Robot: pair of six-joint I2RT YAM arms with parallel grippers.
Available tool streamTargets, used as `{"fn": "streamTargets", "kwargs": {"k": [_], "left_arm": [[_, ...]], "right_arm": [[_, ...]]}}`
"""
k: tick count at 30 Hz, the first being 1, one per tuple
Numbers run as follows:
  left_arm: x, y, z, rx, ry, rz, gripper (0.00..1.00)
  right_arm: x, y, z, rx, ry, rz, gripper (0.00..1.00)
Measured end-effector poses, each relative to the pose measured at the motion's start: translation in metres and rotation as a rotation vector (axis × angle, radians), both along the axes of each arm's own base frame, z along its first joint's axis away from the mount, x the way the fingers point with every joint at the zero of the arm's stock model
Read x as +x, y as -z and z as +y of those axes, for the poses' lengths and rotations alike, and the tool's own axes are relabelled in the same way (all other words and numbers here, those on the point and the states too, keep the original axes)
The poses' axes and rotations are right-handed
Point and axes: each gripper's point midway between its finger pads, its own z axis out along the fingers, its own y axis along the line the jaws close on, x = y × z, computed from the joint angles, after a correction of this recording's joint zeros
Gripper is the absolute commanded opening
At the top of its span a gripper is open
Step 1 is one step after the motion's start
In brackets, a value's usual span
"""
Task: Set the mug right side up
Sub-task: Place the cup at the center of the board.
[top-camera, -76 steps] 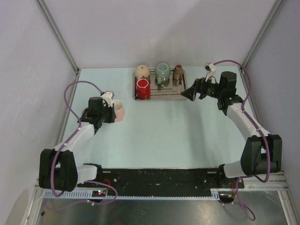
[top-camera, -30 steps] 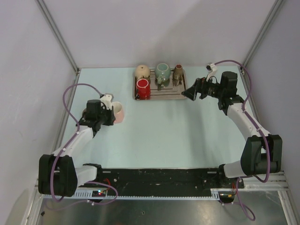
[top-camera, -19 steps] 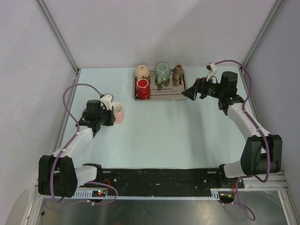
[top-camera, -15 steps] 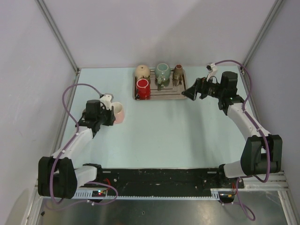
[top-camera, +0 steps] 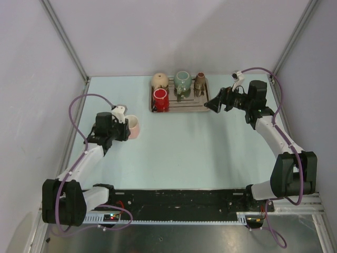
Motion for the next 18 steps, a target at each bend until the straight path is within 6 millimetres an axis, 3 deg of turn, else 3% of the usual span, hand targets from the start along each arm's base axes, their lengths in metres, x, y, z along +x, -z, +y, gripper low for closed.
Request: {"fn": "streamTargets", "kwargs": {"k": [18], "left_arm": [[-0.0084, -0.0101, 0.0021, 0.016, 0.01, -0.019, 0.42]], "right_arm": [[0.0002, 0.0001, -0.0006, 0.0, 0.002, 0.001, 0.99]]}}
